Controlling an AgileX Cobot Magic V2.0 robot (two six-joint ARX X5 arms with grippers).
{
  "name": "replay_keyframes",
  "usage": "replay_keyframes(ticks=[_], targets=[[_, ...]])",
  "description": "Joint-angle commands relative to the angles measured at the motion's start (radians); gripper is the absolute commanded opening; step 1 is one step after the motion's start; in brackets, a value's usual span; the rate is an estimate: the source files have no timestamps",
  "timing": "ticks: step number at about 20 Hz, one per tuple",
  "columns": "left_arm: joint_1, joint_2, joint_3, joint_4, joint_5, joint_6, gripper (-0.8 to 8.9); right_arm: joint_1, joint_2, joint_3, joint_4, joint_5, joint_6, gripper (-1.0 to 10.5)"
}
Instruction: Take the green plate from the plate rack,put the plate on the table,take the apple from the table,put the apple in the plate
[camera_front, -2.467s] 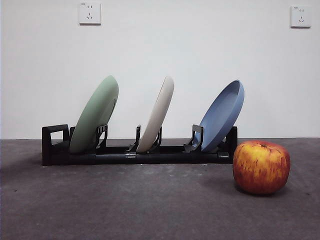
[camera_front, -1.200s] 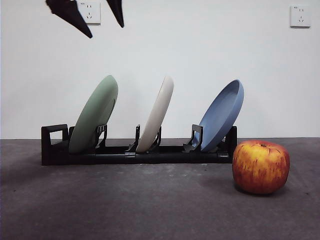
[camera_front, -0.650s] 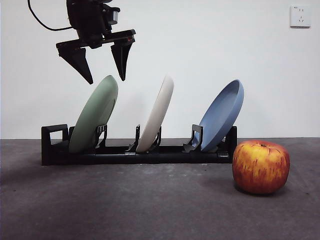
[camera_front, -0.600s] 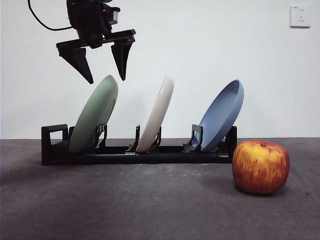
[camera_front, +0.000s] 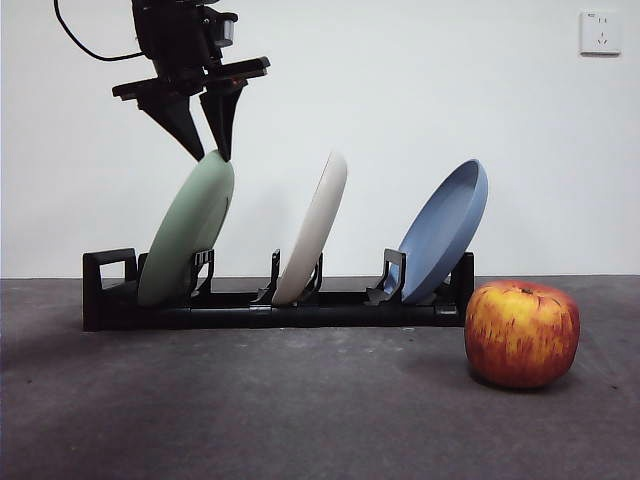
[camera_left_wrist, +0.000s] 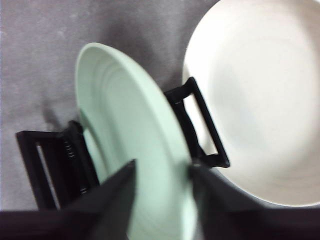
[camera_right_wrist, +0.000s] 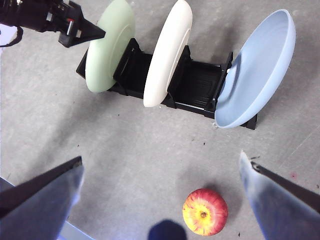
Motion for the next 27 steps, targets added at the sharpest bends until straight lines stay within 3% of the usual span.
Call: replay_keyframes(ticks=[1, 7, 13, 17, 23, 27], targets=[[0.009, 0.013, -0.003, -0.010, -0.008, 0.022, -0.12, 0.002, 0.004, 0.003, 0.003, 0.005, 0.006, 7.2], [0.016, 0.013, -0.003, -0.022, -0.004, 0.024, -0.12, 0.002, 0.004, 0.003, 0.003, 0.005, 0.006, 7.2], [0.016, 0.010, 0.042, 0.014, 0.073, 0.024, -0.12, 0.002, 0.004, 0.003, 0.003, 0.004, 0.006, 7.2], [0.001, 0.010, 0.224, -0.015, 0.074, 0.023, -0.12, 0.002, 0.004, 0.003, 0.004, 0.005, 0.006, 7.2], [-0.042, 0.001, 0.612, -0.217, 0.079, 0.050, -0.12, 0.001, 0.004, 0.003, 0.005, 0.004, 0.005, 7.2], [-0.109, -0.135, 0.630, -0.219, 0.116, 0.069, -0.12, 0.000, 0.004, 0.003, 0.013, 0.004, 0.002, 7.2]])
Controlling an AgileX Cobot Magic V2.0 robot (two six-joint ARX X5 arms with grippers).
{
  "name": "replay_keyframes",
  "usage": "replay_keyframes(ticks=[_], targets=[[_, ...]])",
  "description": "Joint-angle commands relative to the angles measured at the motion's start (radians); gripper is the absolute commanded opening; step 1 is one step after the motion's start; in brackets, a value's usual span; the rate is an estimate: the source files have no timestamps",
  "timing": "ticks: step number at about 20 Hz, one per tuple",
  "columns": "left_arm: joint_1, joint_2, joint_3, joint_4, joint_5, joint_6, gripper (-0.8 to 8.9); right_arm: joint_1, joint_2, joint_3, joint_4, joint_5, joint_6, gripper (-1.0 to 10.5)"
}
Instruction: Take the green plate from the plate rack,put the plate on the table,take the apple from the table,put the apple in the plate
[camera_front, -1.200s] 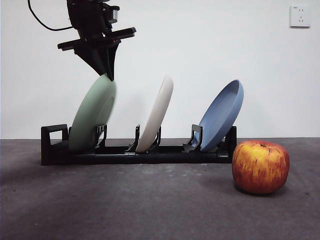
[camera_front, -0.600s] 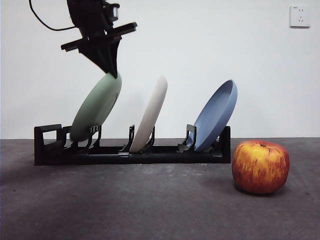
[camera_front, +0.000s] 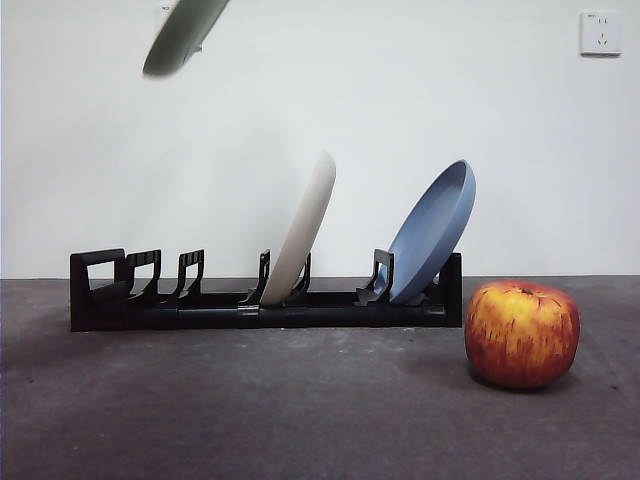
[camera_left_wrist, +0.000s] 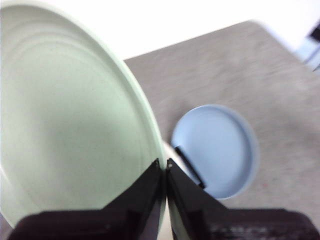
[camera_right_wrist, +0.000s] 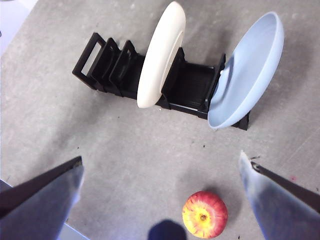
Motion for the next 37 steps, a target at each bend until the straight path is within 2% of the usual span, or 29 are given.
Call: replay_keyframes(ticks=[1, 5, 6, 10, 14, 16, 19, 20, 22, 25, 26, 30, 34, 37], targets=[[-0.061, -0.089, 0.006, -0.003, -0.001, 0.048, -0.12, 0.000, 0.003, 0.003, 0.001, 0.003, 0.002, 7.2], [-0.180, -0.228, -0.016, -0.005, -0.009, 0.060, -0.12, 0.000, 0.003, 0.003, -0.001, 0.003, 0.003, 7.2], [-0.214, -0.272, -0.049, -0.005, -0.038, 0.067, -0.12, 0.000, 0.003, 0.003, -0.001, 0.003, 0.002, 7.2], [-0.369, -0.507, -0.366, -0.005, -0.194, 0.055, -0.12, 0.000, 0.003, 0.003, -0.033, 0.004, -0.002, 7.2], [-0.514, -0.761, -0.827, -0.005, -0.291, -0.082, -0.12, 0.000, 0.003, 0.003, -0.055, 0.004, -0.005, 7.2], [-0.572, -0.857, -1.045, -0.005, -0.323, -0.190, -0.12, 0.000, 0.003, 0.003, -0.064, 0.003, -0.005, 7.2], [-0.642, -0.926, -1.334, -0.005, -0.446, -0.353, -0.12, 0.000, 0.003, 0.003, -0.072, 0.003, -0.005, 7.2], [-0.661, -0.925, -1.415, -0.005, -0.492, -0.401, -0.12, 0.000, 0.003, 0.003, -0.073, 0.003, -0.005, 7.2], [-0.681, -0.896, -1.556, 0.059, -0.586, -0.446, -0.12, 0.000, 0.003, 0.003, -0.076, 0.003, -0.005, 7.2], [-0.683, -0.799, -1.683, 0.264, -0.632, -0.447, -0.12, 0.000, 0.003, 0.003, -0.076, 0.003, -0.005, 7.2], [-0.679, -0.753, -1.696, 0.331, -0.633, -0.422, -0.12, 0.000, 0.003, 0.003, -0.077, 0.003, -0.005, 7.2], [-0.658, -0.548, -1.696, 0.567, -0.598, -0.269, -0.12, 0.000, 0.003, 0.003, -0.091, 0.003, -0.005, 7.2], [-0.616, -0.392, -1.696, 0.643, -0.467, -0.251, -0.12, 0.000, 0.003, 0.003, -0.099, 0.003, -0.005, 7.2], [-0.600, -0.304, -1.696, 0.638, -0.438, -0.251, -0.12, 0.000, 0.003, 0.003, -0.098, 0.004, -0.005, 7.2]])
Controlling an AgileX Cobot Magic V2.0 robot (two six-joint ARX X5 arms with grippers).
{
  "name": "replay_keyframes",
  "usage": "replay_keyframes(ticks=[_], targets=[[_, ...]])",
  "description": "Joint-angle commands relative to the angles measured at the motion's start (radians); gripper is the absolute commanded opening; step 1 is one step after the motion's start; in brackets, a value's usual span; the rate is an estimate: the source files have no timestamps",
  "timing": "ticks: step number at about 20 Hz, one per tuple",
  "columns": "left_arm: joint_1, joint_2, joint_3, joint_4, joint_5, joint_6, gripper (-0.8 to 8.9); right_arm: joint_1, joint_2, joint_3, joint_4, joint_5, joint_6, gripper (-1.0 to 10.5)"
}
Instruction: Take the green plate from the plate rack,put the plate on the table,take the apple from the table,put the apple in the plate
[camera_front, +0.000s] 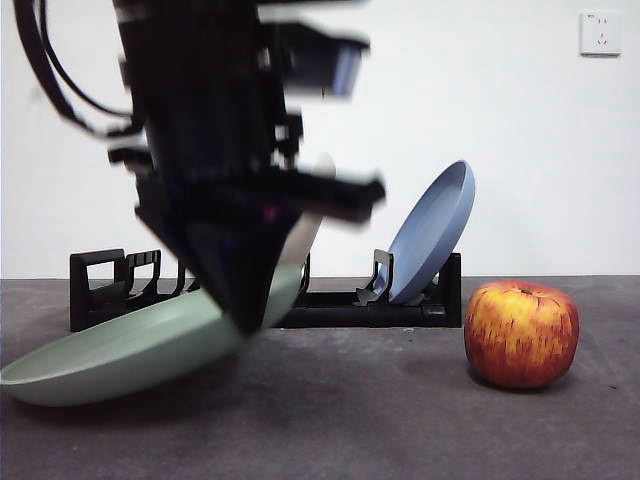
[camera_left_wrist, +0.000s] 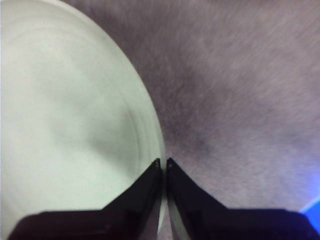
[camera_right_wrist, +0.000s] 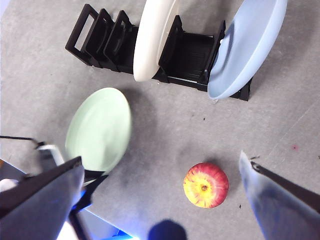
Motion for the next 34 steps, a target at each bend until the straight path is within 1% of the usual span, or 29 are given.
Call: replay_keyframes(ticks=[1, 3, 9, 10, 12, 13, 14, 15, 18, 20, 22, 24, 25, 28, 30, 32, 34], targets=[[0.010, 0.063, -0.004, 0.001, 0.043, 0.008, -0.12, 0.000, 0.003, 0.003, 0.002, 0.001, -0.004, 7.2], [0.011, 0.087, -0.004, -0.001, 0.060, 0.007, -0.12, 0.000, 0.003, 0.003, 0.002, 0.001, -0.004, 7.2], [0.030, 0.082, -0.004, 0.002, 0.060, 0.006, 0.10, 0.000, 0.003, 0.003, -0.005, 0.001, -0.004, 7.2], [0.036, 0.082, -0.004, 0.002, 0.060, 0.006, 0.32, 0.000, 0.003, 0.003, -0.005, 0.001, -0.004, 7.2], [0.046, 0.082, -0.003, 0.002, 0.060, 0.006, 1.98, 0.000, 0.003, 0.003, -0.010, 0.001, -0.004, 7.2], [0.051, 0.082, -0.003, 0.002, 0.059, 0.006, 2.64, 0.000, 0.003, 0.003, -0.016, 0.001, -0.008, 7.2], [0.057, 0.082, -0.002, 0.002, 0.060, 0.007, 3.06, 0.000, 0.003, 0.003, -0.023, 0.001, -0.018, 7.2], [0.060, 0.080, -0.001, 0.002, 0.060, 0.007, 3.22, 0.000, 0.003, 0.003, -0.026, 0.001, -0.024, 7.2], [0.060, 0.027, 0.000, -0.002, 0.061, 0.008, 3.23, 0.000, 0.003, 0.003, -0.028, 0.001, -0.027, 7.2], [0.051, -0.064, 0.000, -0.010, 0.082, 0.010, 3.22, 0.000, 0.003, 0.003, -0.032, 0.017, -0.029, 7.2], [0.046, -0.201, 0.000, -0.018, 0.114, 0.010, 3.22, 0.000, 0.003, 0.002, -0.068, 0.077, -0.040, 7.2], [0.046, -0.367, 0.000, -0.016, 0.176, 0.011, 3.22, 0.000, 0.003, 0.000, -0.121, 0.137, -0.046, 7.2], [0.046, -0.451, 0.000, -0.014, 0.202, 0.018, 3.22, 0.000, 0.003, -0.002, -0.137, 0.148, -0.047, 7.2], [0.056, -0.685, 0.000, -0.021, 0.206, 0.064, 3.18, 0.000, -0.006, -0.032, -0.167, 0.147, -0.049, 7.2], [0.075, -0.819, 0.000, -0.042, 0.206, 0.066, 3.18, 0.001, -0.038, -0.106, -0.168, 0.147, -0.048, 7.2], [0.096, -0.928, 0.000, -0.072, 0.206, 0.066, 3.18, 0.001, -0.098, -0.233, -0.154, 0.148, -0.041, 7.2], [0.110, -1.018, 0.000, -0.116, 0.205, 0.067, 3.18, 0.001, -0.181, -0.388, -0.108, 0.150, -0.004, 7.2]])
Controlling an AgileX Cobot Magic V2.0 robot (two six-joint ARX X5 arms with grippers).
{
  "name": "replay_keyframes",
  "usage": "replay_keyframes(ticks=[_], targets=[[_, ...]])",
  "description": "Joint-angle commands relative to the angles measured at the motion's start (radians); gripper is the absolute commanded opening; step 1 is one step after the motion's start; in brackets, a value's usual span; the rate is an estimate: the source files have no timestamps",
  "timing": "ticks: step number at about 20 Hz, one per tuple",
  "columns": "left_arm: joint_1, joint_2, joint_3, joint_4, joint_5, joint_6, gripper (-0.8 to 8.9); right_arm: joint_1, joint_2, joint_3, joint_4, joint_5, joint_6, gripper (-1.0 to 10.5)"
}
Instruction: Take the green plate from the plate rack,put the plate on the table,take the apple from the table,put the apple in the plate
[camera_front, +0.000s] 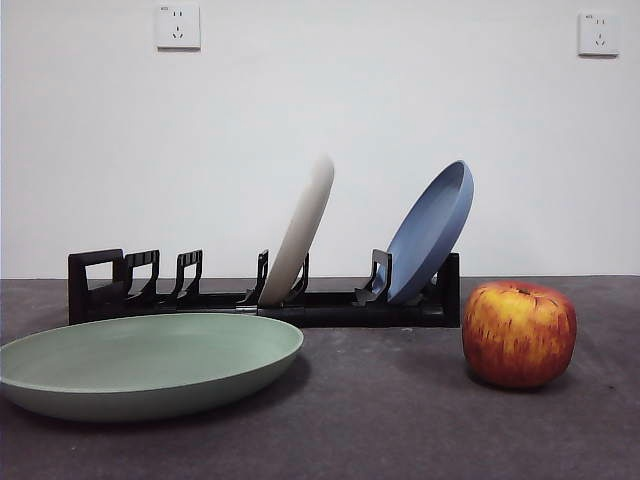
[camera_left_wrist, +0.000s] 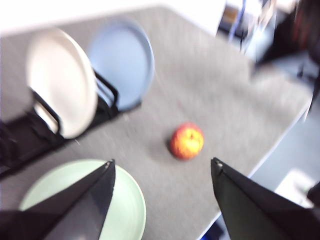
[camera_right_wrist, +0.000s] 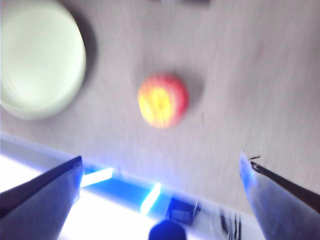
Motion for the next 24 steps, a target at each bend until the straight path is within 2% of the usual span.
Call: replay_keyframes(ticks=[1, 4, 8, 13, 15, 16, 20, 24], targets=[[0.013, -0.085, -0.002, -0.057, -0.003, 0.014, 3.18, 0.001, -0.098, -0.184, 0.064, 0.004, 0.056, 7.2], [0.014, -0.124, 0.012, -0.173, -0.021, 0.014, 3.18, 0.003, -0.198, -0.372, 0.200, 0.003, 0.146, 7.2], [0.014, -0.126, 0.016, -0.270, -0.035, 0.013, 3.15, 0.040, -0.214, -0.492, 0.332, 0.004, 0.208, 7.2], [0.014, -0.131, 0.016, -0.269, -0.035, 0.014, 3.11, 0.101, -0.158, -0.575, 0.551, 0.005, 0.275, 7.2], [0.014, -0.138, 0.019, -0.268, -0.035, 0.013, 3.11, 0.145, -0.096, -0.575, 0.637, 0.071, 0.298, 6.7], [0.014, -0.141, 0.024, -0.268, -0.035, 0.013, 3.11, 0.166, -0.059, -0.574, 0.674, 0.111, 0.299, 6.3], [0.014, -0.161, 0.091, -0.293, -0.039, 0.014, 3.11, 0.217, 0.083, -0.574, 0.772, 0.132, 0.300, 6.3], [0.013, -0.174, 0.232, -0.413, -0.136, 0.013, 3.11, 0.229, 0.188, -0.574, 0.822, 0.190, 0.301, 6.3]])
